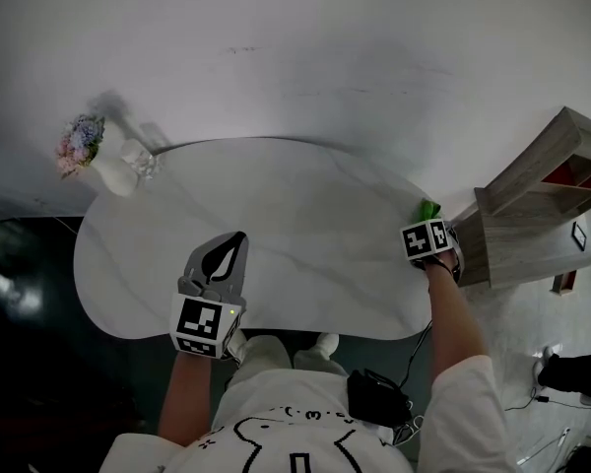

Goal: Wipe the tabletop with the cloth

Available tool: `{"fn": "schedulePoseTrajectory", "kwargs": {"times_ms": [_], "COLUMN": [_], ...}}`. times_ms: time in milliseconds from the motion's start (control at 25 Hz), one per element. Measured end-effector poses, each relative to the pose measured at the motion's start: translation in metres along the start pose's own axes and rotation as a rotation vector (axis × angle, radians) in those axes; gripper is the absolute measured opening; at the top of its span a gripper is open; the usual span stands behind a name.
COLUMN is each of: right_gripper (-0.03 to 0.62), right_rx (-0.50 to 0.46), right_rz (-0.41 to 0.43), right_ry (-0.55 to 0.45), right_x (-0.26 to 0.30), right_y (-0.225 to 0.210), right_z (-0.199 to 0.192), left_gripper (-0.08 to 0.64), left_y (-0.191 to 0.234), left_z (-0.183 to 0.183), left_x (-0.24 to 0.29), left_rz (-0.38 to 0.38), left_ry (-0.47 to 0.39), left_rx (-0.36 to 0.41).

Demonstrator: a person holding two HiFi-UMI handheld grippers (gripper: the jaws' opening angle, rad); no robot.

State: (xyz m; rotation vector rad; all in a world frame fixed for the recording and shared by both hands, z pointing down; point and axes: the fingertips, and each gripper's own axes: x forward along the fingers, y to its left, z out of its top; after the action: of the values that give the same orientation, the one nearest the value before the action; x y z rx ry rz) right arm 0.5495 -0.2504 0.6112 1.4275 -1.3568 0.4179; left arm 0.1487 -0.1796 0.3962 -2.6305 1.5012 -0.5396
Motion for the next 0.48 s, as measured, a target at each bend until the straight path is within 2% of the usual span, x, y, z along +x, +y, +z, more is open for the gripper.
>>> {"fn": "schedulePoseTrajectory", "kwargs": {"times_ms": [120, 320, 480], "right_gripper": [0.048, 0.048, 0.048], "right_rx": [-0.01, -0.084, -0.023], "right_rz": [-0.039, -0.135, -0.22], "right_ry": [0.02, 0.051, -0.045], "right_x": [0.002, -0.001, -0.02], "right_y": [-0.008, -0.017, -0.033], "right_z": [-0.006, -0.013, -0.01], "left_gripper": [0.018, 0.018, 0.018], "left_y": [-0.005, -0.006, -0.002], "left_z": [-0.002, -0.006, -0.012], "left_x": [-0.001, -0.009, -0.017], "left_rz": [0.003, 0.014, 0.005], "left_ry": [0.014, 0.016, 0.023], "left_rx": [-0.003, 0.003, 0.012]}}
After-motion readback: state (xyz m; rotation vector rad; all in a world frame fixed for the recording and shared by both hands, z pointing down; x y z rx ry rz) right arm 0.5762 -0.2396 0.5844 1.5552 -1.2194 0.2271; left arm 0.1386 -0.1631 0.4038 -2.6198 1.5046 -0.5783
